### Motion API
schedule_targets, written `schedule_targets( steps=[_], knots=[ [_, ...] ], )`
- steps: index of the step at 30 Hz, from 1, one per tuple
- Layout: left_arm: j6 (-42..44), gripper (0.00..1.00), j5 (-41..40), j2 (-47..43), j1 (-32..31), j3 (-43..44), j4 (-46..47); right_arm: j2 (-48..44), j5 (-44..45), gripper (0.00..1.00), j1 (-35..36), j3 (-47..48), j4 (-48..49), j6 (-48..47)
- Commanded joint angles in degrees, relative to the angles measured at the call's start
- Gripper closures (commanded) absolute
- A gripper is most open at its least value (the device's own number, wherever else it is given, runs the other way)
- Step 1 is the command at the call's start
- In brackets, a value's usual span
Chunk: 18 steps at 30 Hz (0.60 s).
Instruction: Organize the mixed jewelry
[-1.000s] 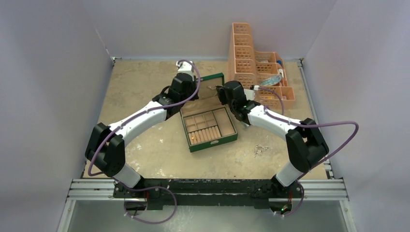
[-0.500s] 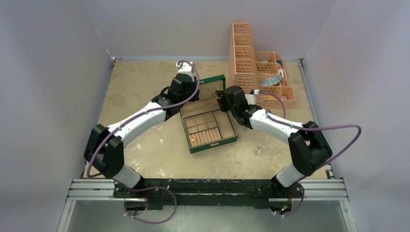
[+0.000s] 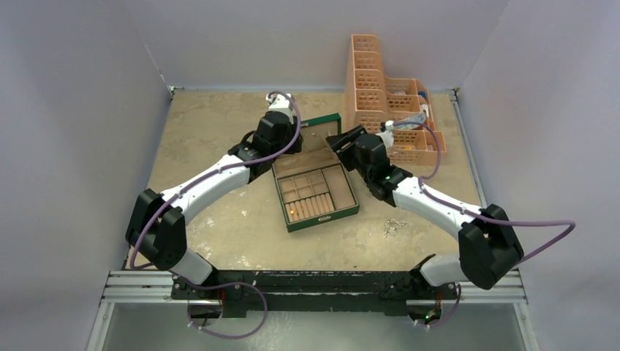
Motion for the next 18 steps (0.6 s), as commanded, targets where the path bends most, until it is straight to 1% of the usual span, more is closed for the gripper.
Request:
schedule_targets(
  steps=[1, 4, 6, 7, 9, 11, 12, 14, 18],
  knots=[
    [-0.31, 0.72, 0.59, -3.49, 0.92, -0.58, 0.73, 1.71, -6.91, 0.42, -0.22, 2.27, 6.82, -23.01],
    [-0.76, 0.72, 1.87, -5.08, 1.25, -1.60, 0.67, 5.82, -9.91, 0.46, -0.22, 6.47, 6.14, -38.59],
    [-1.28, 0.71, 3.10, -6.65, 1.36, -2.87, 1.10, 8.20, -8.41, 0.52, -0.10, 8.72, 6.95, -48.65],
    [-1.61, 0.71, 3.63, -7.43, 1.40, -3.36, 1.07, 9.25, -7.92, 0.54, 0.03, 9.83, 6.19, -51.46],
    [-2.24, 0.70, 4.61, -9.07, 1.64, -4.41, 0.93, 10.14, -6.42, 0.58, 0.04, 10.91, 6.12, -55.30],
    [-2.65, 0.70, 5.66, -10.67, 1.73, -5.37, 0.58, 9.96, -4.64, 0.59, 0.05, 10.99, 7.15, -57.42],
    [-2.87, 0.70, 6.05, -11.63, 1.78, -5.83, 0.34, 9.79, -3.20, 0.58, 0.05, 10.80, 8.46, -58.20],
    [-3.24, 0.70, 6.72, -12.99, 1.82, -6.75, -0.25, 9.87, -3.06, 0.56, 0.05, 10.86, 8.86, -59.49],
    [-3.73, 0.69, 7.53, -15.08, 1.91, -8.18, -1.50, 11.34, -6.59, 0.53, 0.04, 12.08, 7.65, -62.60]
  ],
)
